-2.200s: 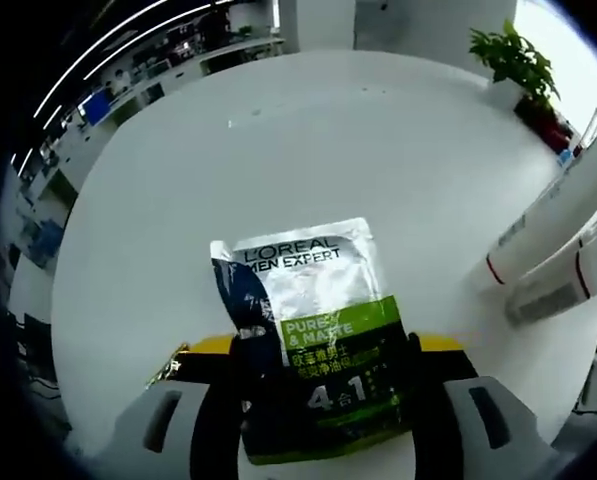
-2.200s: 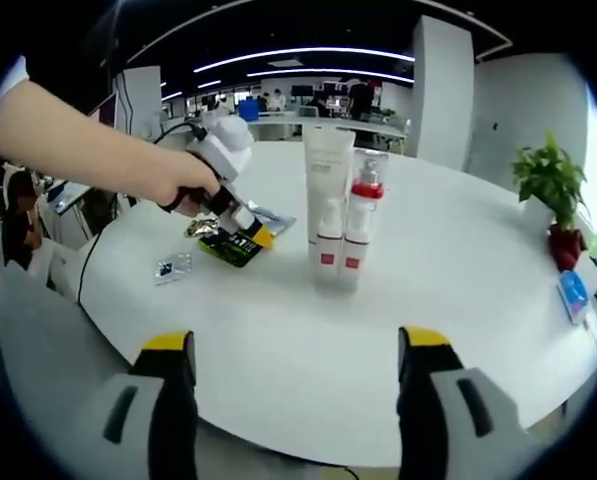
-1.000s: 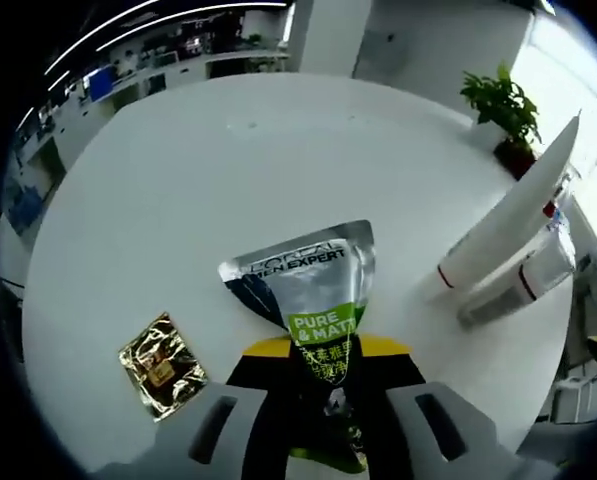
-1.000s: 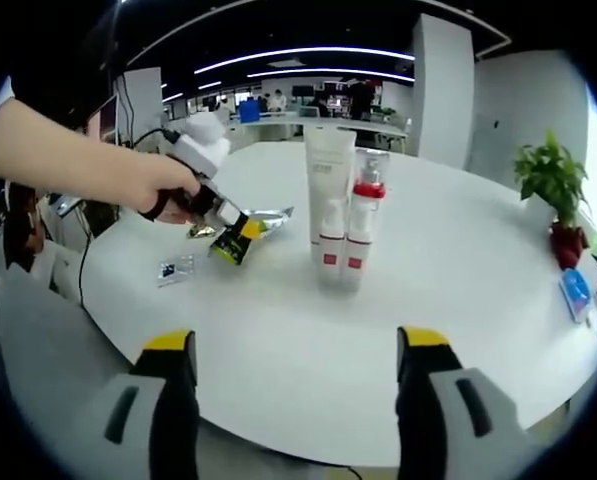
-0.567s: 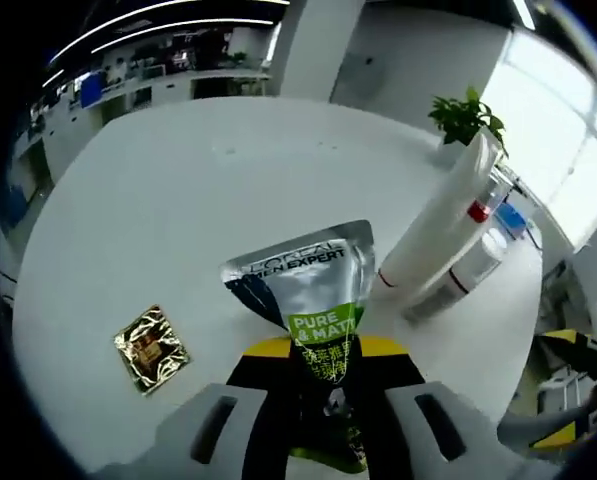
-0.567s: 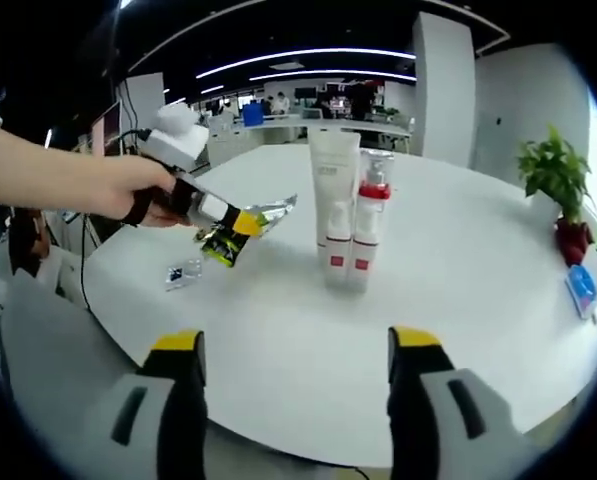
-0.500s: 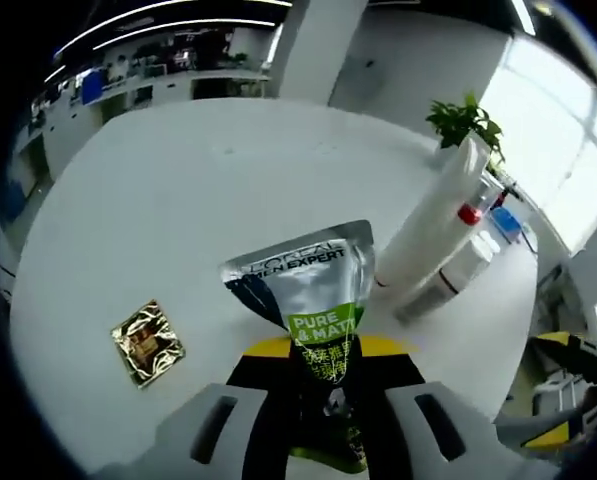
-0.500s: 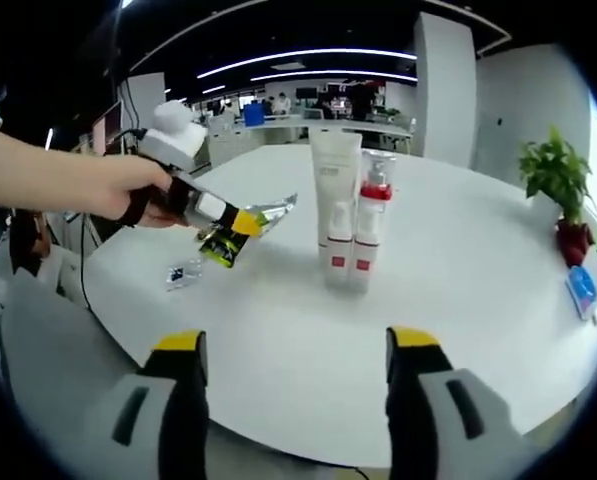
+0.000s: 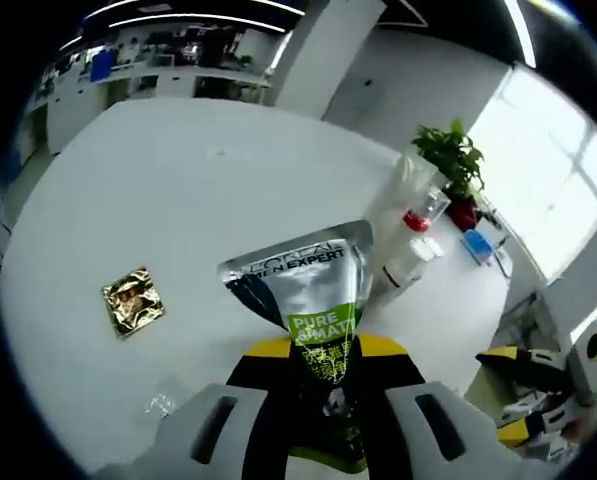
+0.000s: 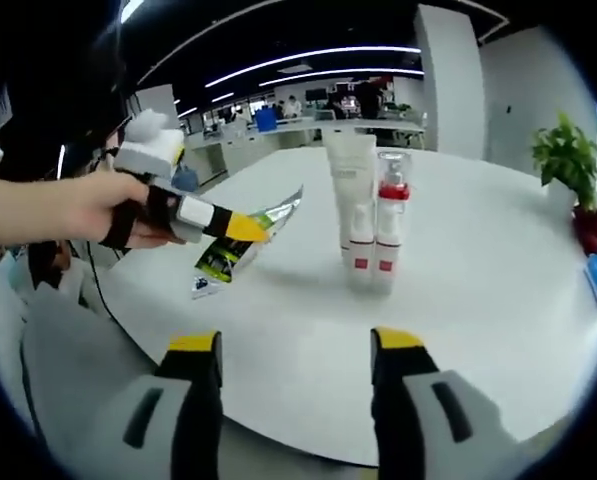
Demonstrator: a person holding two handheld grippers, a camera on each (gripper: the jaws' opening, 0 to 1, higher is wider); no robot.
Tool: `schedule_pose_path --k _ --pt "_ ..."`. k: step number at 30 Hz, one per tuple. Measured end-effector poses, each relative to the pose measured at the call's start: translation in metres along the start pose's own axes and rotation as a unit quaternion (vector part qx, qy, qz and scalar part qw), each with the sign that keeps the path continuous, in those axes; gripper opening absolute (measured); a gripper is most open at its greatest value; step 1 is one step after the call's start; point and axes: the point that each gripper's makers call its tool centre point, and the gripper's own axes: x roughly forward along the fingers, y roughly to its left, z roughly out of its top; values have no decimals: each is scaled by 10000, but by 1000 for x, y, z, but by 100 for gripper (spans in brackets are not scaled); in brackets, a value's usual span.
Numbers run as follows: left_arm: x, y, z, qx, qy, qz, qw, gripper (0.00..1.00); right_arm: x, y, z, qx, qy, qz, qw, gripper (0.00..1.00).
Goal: Arrange the skincare products in the storage area until every visible bottle or jar stands upright without overlapping.
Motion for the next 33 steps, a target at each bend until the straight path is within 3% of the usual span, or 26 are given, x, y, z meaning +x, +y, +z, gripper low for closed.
schedule_pose_path --k 3,7,9,13,18,21,25,29,33 --pt "-9 -10 3 -173 -156 -187 9996 18 0 13 7 136 -103 283 9995 61" --pt "-22 -21 10 -497 -392 -362 9973 18 3 34 32 1101 -651 776 9887 60" --pt "-28 -25 13 -571 -516 -424 9961 18 5 39 39 1277 -764 852 9852 57" --pt "-36 -32 17 -578 -679 -510 9947 18 10 53 51 1482 -866 1086 9792 55" --pt "-44 -41 19 -625 -862 -669 9921 18 10 55 62 1723 -975 1194 9729 50" --pt "-50 -47 22 -826 -1049 -847 9874 18 12 55 65 1793 -985 1213 9713 48" --pt "-55 -56 25 -757 -1240 -1002 9843 19 14 62 69 1899 -1009 1310 9678 45" --pt "-59 -65 27 -853 -1373 -1192 9796 19 11 68 83 2149 -1304 1425 9574 33" --pt "-62 -69 30 -911 -1462 -1311 9763 20 7 65 88 2142 -1422 1362 9567 18"
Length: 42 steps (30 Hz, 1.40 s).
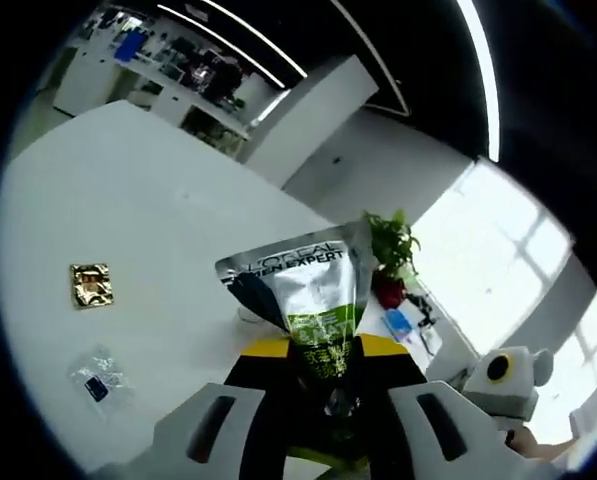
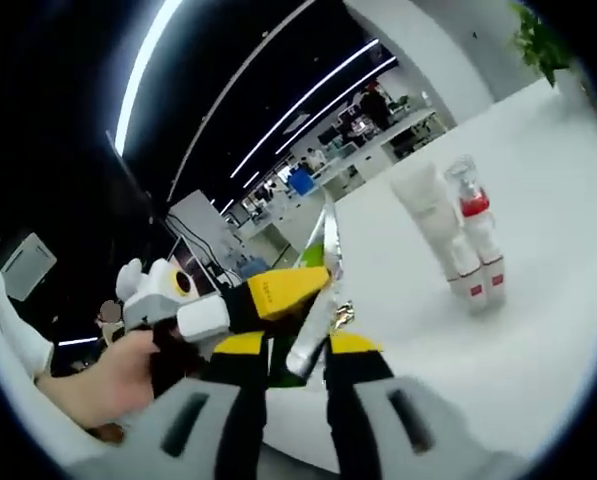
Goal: Arrange the skincare products in the storage area until every visible bottle or jar stands upright without overlapping.
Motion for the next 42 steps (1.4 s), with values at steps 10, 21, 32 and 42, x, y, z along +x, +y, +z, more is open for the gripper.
schedule_pose_path --k 10,21,32,42 --pt "-5 -16 3 -29 -84 -405 9991 38 -15 -4 7 544 -292 81 9981 3" --pt "-22 -33 0 439 254 -1017 9935 61 -26 1 16 1170 -579 364 9908 1" --pt "-43 -27 15 290 114 -1244 9917 59 -35 30 19 1664 -661 1246 9759 1" --pt "-50 -45 25 -419 -204 -1982 9791 29 -35 48 35 2061 -884 1789 9580 1"
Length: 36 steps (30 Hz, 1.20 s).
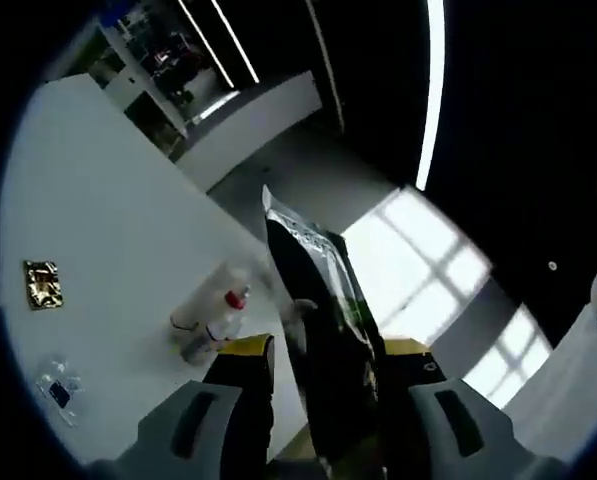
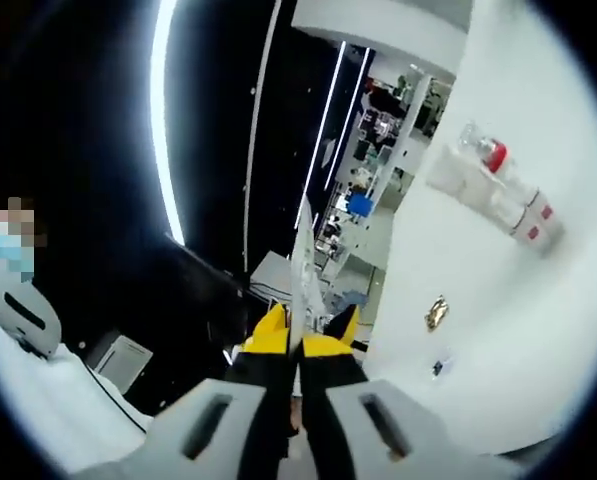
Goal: Arrange the skincare products in the storage area until every visible bottle or jar stands upright without overlapping.
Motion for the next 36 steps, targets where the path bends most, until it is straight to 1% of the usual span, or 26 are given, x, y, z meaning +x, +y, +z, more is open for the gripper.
schedule_pose_path --k 2,3,4,5,6,7,9,11,13,14,18,20,22,24,26,29,31,32,33,34,35,36 --pt "-1 -1 6 3 -139 -64 9999 24 1 0 4 15 -47 46 10000 1" --pt "-2 -3 13 -187 -302 -159 9992 20 1 -1 5 44 -65 55 10000 1" --pt "-4 -4 19 -275 -446 -203 9984 15 1 -3 7 82 -106 49 9999 1" --pt "-5 -6 23 -336 -512 -293 9977 7 1 -4 8 93 -102 27 9999 1" --pt "-6 -9 24 -398 -521 -381 9971 6 2 -6 7 96 -68 7 9999 1" --pt "-6 -8 21 -370 -426 -361 9978 5 2 -6 6 29 -57 3 10000 1" --pt "-6 -10 22 -343 -451 -375 9977 2 3 -9 6 20 -35 -59 10000 1" --pt "-6 -12 23 -381 -461 -432 9973 0 4 -14 4 27 -22 -139 9999 2" --pt "-5 -11 23 -401 -472 -422 9972 0 4 -13 6 -25 -51 -115 9999 2" --pt "-5 -11 23 -489 -473 -458 9966 0 4 -14 6 -95 -38 -126 9999 3" --pt "-6 -7 23 -841 -464 -523 9940 0 4 -13 11 -417 187 -34 9989 5" --pt "-5 -9 22 -880 -437 -562 9936 0 4 -13 17 -456 248 0 9987 9" --pt "-4 -10 18 -843 -327 -562 9943 0 7 -14 26 -478 256 -2 9985 17" --pt "-3 -10 11 -761 -157 -522 9956 0 10 -15 33 -640 310 -18 9975 18" --pt "-1 -12 7 -723 -82 -541 9959 0 14 -17 37 -822 452 -57 9956 20" --pt "0 -16 2 -681 13 -608 9958 0 22 -16 42 -915 507 -37 9945 17" --pt "-1 -17 4 -703 -8 -653 9954 0 25 -18 42 -1016 612 -64 9929 11" --pt "-2 -16 5 -706 -27 -650 9954 0 25 -17 42 -1028 636 -16 9927 10" --pt "-4 -13 8 -706 -55 -622 9955 0 25 -14 42 -982 660 60 9930 5" --pt "-6 -11 10 -725 -97 -579 9956 0 24 -8 40 -920 732 235 9928 1" --pt "-7 -9 11 -725 -97 -580 9956 0 25 0 37 -702 777 398 9937 1" --pt "-8 -9 12 -738 -113 -621 9953 0 26 3 38 -745 715 462 9936 1"
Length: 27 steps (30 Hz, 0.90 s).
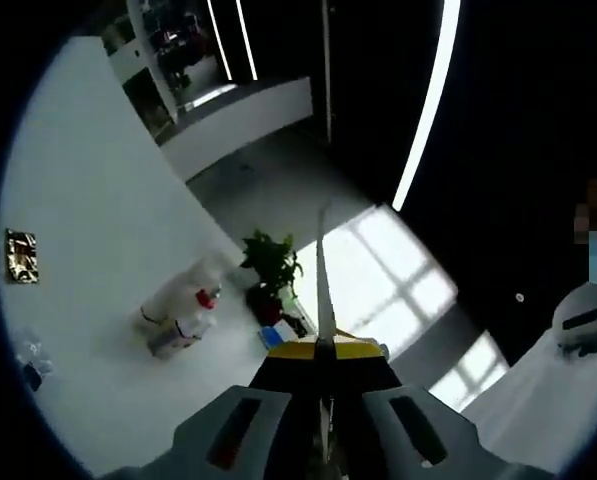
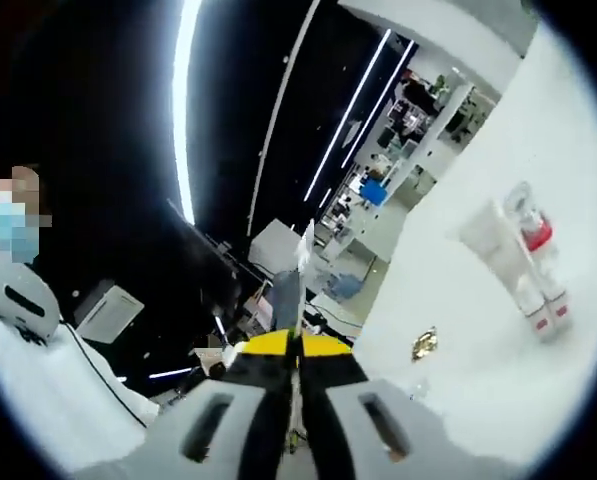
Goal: Arrange the skincare products in the storage area until every visible bottle or jar stands upright without overlapping.
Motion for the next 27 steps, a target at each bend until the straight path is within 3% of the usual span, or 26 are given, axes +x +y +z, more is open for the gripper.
schedule_pose_path --k 2,4,7,9,11,13,16,18,20,26,27 --pt "0 -9 8 -43 -251 -221 9994 0 3 14 4 161 -176 326 9992 1" --pt "0 -16 16 52 -483 -378 9981 1 3 15 8 319 -342 382 9982 1" --pt "2 -17 11 236 -300 -361 9986 9 3 19 18 595 -697 510 9945 1" --pt "2 -15 -4 326 142 -285 9990 17 0 18 25 711 -892 533 9920 1" --pt "3 -17 -13 585 353 -299 9972 10 -2 16 26 685 -870 505 9926 1" --pt "4 -21 -14 637 262 -317 9971 1 -3 9 25 524 -818 286 9949 1" --pt "2 -22 -18 452 243 -364 9980 0 -6 6 21 528 -761 190 9955 1" --pt "1 -24 -20 431 237 -415 9979 0 -7 -1 17 339 -652 -98 9973 3" --pt "-1 -28 -20 321 226 -476 9981 0 -7 -1 17 217 -566 -115 9981 6" --pt "-5 -34 -33 341 382 -504 9974 0 -1 0 45 29 -672 -120 9977 15" --pt "-6 -34 -36 365 403 -479 9974 0 0 1 48 -43 -682 -138 9976 9"
